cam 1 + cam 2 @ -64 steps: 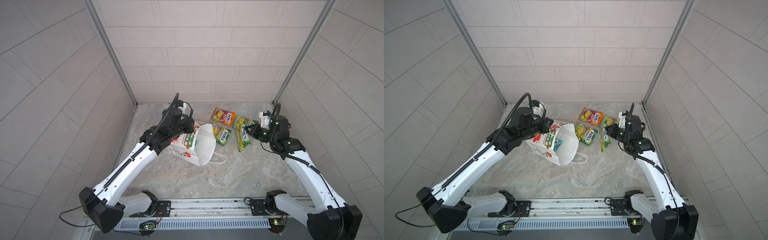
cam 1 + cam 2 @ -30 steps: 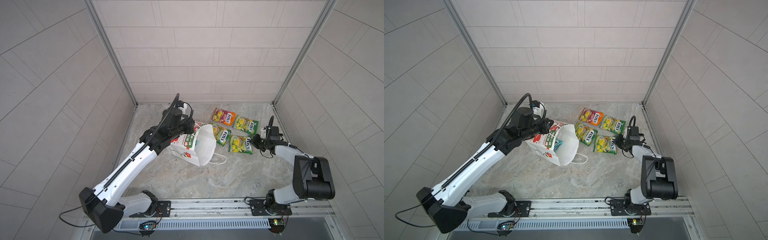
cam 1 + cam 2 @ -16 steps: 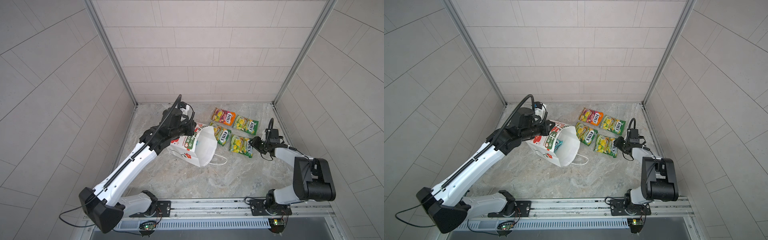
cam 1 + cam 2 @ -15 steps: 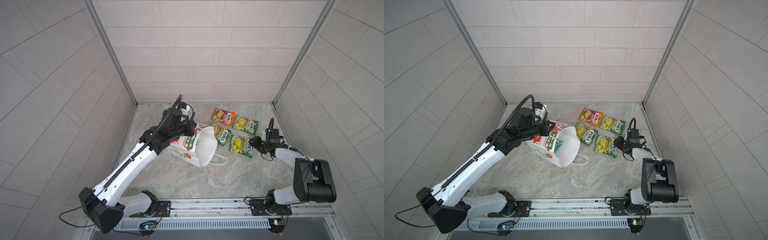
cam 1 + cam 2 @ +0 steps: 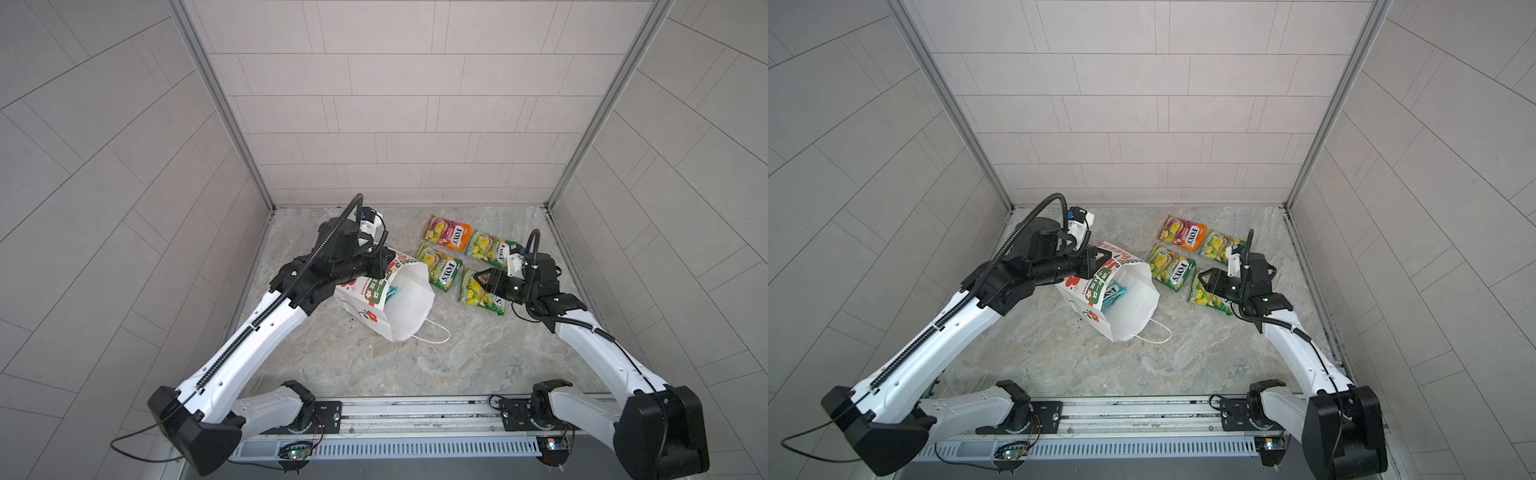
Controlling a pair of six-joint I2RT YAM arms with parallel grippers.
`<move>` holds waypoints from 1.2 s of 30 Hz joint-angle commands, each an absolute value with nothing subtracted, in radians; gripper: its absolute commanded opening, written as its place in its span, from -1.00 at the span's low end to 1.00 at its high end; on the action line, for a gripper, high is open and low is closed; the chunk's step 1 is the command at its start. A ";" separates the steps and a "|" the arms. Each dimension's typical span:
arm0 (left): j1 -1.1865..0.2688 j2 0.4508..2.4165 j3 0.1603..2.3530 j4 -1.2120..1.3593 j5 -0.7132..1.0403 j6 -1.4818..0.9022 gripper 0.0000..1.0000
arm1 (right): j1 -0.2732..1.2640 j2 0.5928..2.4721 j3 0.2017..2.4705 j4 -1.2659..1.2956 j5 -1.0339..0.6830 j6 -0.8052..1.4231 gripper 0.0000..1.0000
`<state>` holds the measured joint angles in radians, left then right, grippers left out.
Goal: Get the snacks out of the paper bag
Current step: 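Move the open right gripper back over the bag and lower it inside, then reach down and pinch the teal FOX'S Mint Blossom pack with the right gripper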
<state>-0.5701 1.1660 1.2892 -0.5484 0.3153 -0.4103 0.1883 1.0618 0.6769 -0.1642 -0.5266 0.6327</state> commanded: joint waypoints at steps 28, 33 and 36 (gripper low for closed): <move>-0.571 1.151 1.308 -0.517 0.304 -0.453 -1.00 | 0.871 1.585 0.952 0.051 -0.307 0.787 0.05; -0.571 1.155 1.305 -0.518 0.314 -0.452 -1.00 | 0.871 1.641 0.967 0.144 -0.224 0.918 0.07; -0.571 1.156 1.304 -0.518 0.321 -0.452 -1.00 | 0.872 1.680 0.978 0.177 -0.183 1.014 0.06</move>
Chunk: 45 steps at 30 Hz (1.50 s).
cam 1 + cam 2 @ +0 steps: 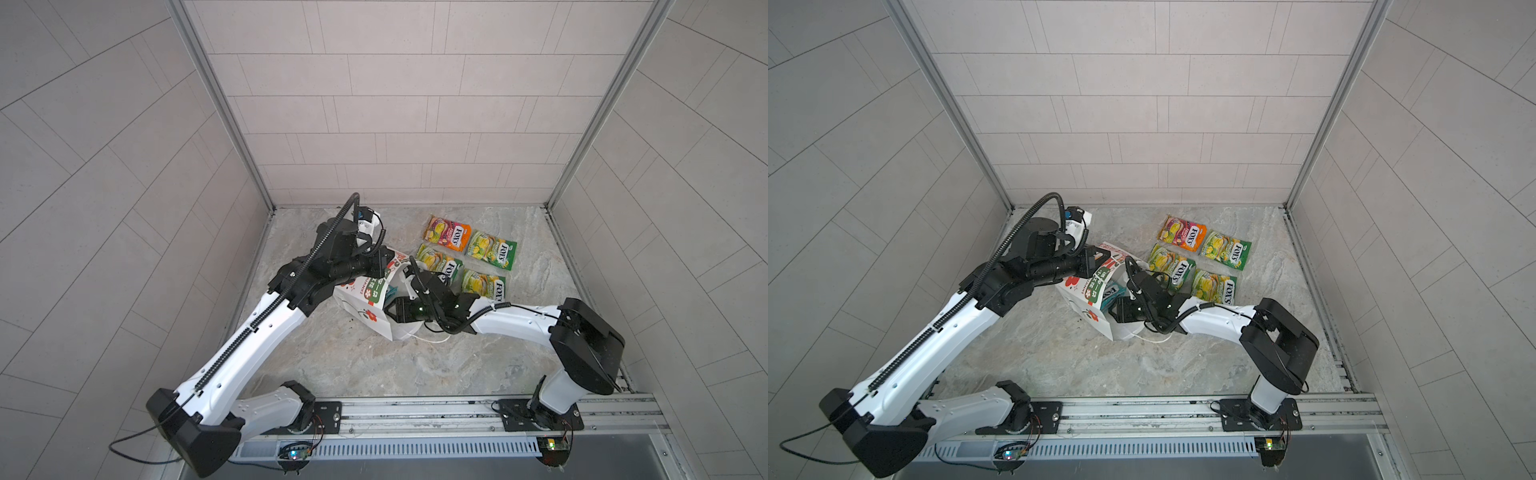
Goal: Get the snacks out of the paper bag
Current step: 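Reach down and pinch the teal FOX'S Mint Blossom pack with the right gripper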
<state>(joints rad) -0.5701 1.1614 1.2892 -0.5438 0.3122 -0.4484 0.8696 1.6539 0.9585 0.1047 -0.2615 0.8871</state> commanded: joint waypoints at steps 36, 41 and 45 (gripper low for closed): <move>-0.572 1.166 1.307 -0.526 0.357 -0.448 -1.00 | 0.840 1.940 1.258 0.029 -0.037 1.229 -0.16; -0.570 1.165 1.303 -0.526 0.360 -0.448 -1.00 | 0.835 1.973 1.303 0.008 -0.050 1.213 -0.17; -0.572 1.163 1.302 -0.528 0.362 -0.445 -1.00 | 0.834 1.997 1.326 0.013 -0.079 1.191 -0.55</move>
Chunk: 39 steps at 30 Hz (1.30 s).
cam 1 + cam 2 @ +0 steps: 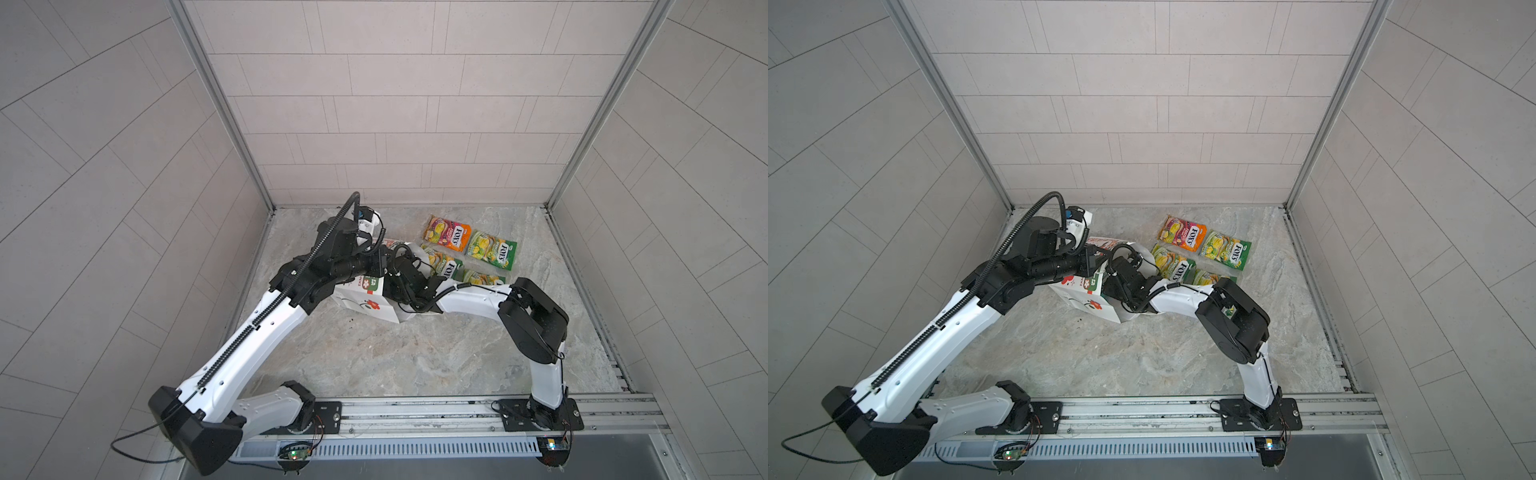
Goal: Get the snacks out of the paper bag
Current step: 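Reach down and pinch the teal FOX'S Mint Blossom pack with the right gripper, then lift the teal pack up out of the bag with the right gripper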
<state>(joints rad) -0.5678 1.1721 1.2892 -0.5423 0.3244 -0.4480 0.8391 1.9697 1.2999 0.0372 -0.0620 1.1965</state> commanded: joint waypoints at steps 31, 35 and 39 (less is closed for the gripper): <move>-0.570 1.148 1.282 -0.624 0.269 -0.388 -1.00 | 0.730 1.568 1.050 -0.038 -0.102 0.945 -1.00; -0.571 1.150 1.282 -0.627 0.268 -0.387 -1.00 | 0.719 1.508 1.018 -0.053 -0.089 0.918 -1.00; -0.571 1.154 1.280 -0.629 0.266 -0.385 -1.00 | 0.705 1.459 0.995 -0.056 -0.122 0.890 -1.00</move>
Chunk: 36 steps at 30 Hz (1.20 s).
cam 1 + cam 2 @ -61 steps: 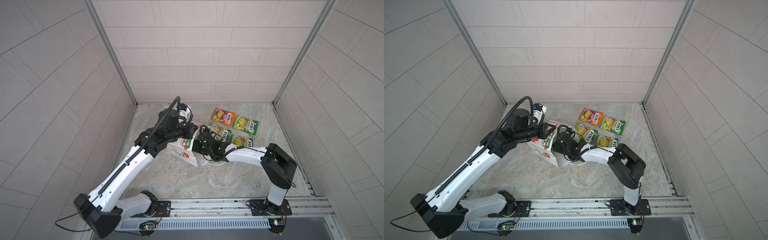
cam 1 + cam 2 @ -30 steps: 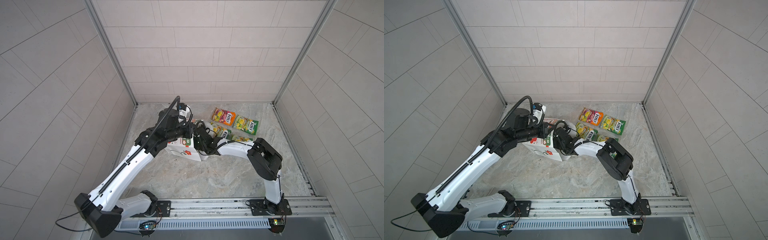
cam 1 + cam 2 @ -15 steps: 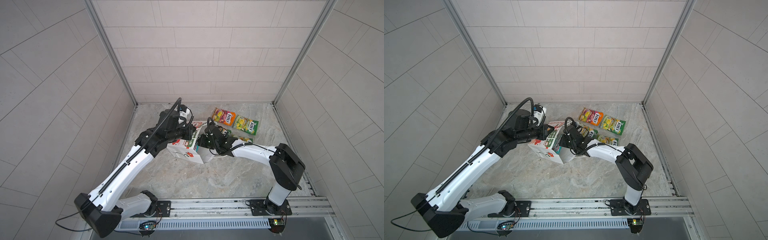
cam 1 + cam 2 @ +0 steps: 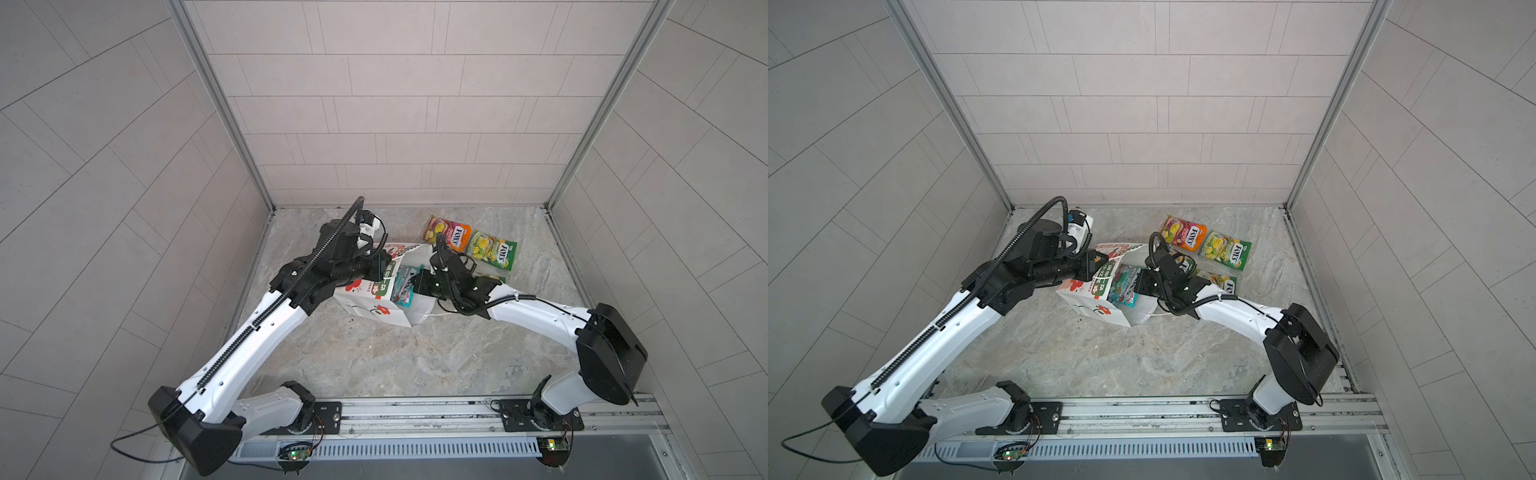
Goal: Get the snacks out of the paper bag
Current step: 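Lift the teal pack up out of the bag with the right gripper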
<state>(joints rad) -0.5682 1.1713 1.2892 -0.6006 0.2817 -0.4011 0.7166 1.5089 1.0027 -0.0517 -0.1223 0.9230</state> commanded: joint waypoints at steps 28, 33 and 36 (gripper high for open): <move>-0.571 1.198 1.306 -0.632 0.087 -0.491 -1.00 | 0.661 1.166 0.973 -0.014 -0.385 0.843 -1.00; -0.571 1.209 1.306 -0.624 0.094 -0.501 -1.00 | 0.651 1.160 0.988 -0.084 -0.370 0.817 -1.00; -0.571 1.208 1.308 -0.628 0.080 -0.503 -1.00 | 0.640 1.133 0.979 -0.085 -0.371 0.817 -1.00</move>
